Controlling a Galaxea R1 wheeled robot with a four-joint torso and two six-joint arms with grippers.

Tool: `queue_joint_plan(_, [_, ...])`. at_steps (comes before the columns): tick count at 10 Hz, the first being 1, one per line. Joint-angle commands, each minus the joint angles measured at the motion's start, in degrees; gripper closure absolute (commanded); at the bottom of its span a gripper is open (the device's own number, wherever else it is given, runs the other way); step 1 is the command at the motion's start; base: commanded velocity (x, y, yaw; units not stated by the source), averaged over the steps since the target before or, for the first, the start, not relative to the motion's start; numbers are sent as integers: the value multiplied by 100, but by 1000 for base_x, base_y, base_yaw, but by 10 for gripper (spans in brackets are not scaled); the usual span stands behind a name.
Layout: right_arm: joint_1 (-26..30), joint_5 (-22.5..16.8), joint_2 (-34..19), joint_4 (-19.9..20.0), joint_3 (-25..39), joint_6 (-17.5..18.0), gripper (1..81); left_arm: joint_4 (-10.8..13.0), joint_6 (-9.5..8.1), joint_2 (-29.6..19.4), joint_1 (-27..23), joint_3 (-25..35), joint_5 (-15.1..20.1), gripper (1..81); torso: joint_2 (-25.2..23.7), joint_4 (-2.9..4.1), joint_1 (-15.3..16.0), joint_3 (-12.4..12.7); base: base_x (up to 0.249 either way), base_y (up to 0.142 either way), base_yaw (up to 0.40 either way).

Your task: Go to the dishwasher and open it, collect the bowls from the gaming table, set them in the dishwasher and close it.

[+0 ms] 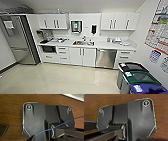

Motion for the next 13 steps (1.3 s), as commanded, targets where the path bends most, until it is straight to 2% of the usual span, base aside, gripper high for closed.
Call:
queue_joint_plan(1, [257, -299, -42, -69, 11, -28, 10, 53, 14, -108, -264, 31, 287, 10, 0, 0, 0, 0, 115, 0, 0])
queue_joint_plan(13, [239, -299, -33, -78, 11, -28, 10, 53, 23, -108, -194, 31, 270, 10, 0, 0, 2, 0, 115, 0, 0])
